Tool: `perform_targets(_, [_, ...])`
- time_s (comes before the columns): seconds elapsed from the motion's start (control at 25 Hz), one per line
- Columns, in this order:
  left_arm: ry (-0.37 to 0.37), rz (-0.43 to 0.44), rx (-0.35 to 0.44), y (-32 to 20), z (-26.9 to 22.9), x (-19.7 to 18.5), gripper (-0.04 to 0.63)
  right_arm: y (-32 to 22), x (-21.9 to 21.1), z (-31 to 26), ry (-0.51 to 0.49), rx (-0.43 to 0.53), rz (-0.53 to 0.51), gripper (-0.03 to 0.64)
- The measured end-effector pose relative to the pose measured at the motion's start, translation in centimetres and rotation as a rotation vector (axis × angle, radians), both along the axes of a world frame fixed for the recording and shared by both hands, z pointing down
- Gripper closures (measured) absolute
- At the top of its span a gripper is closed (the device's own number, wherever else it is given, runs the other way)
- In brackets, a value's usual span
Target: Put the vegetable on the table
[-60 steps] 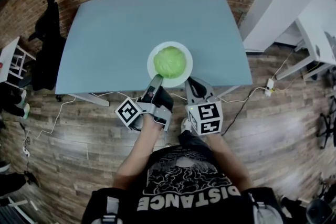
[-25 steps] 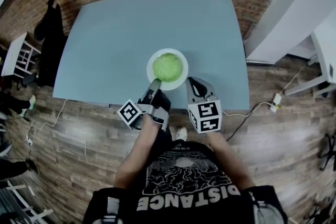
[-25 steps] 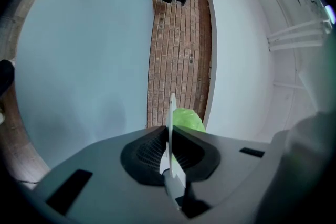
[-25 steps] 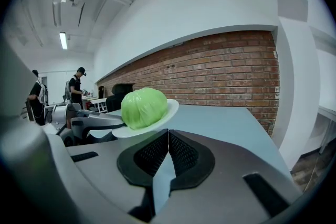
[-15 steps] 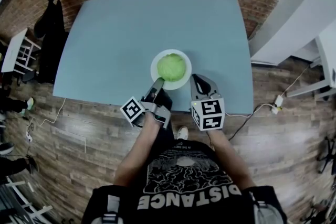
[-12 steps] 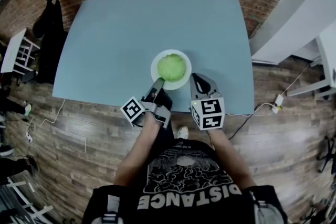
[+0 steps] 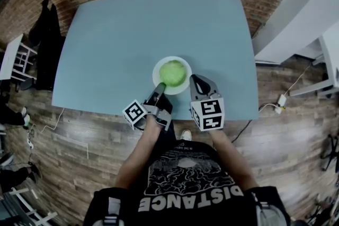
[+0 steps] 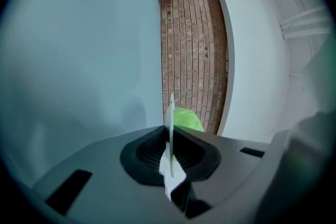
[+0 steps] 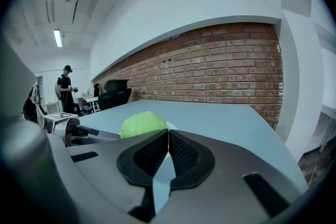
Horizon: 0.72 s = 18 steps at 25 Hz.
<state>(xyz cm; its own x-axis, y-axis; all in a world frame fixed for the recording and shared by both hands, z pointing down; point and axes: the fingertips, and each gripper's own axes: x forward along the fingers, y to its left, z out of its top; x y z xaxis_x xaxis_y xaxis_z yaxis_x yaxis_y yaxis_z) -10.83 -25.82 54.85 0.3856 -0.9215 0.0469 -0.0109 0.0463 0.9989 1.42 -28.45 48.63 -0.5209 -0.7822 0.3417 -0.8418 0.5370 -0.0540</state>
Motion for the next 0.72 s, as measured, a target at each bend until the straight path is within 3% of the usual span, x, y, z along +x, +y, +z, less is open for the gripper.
perform_targets(0.72, [-0.111, 0.113, -0.111, -2.9, 4.0, -0.1, 0.569, -3.0, -0.7, 2.0, 0.026, -0.04, 0.018, 0.607])
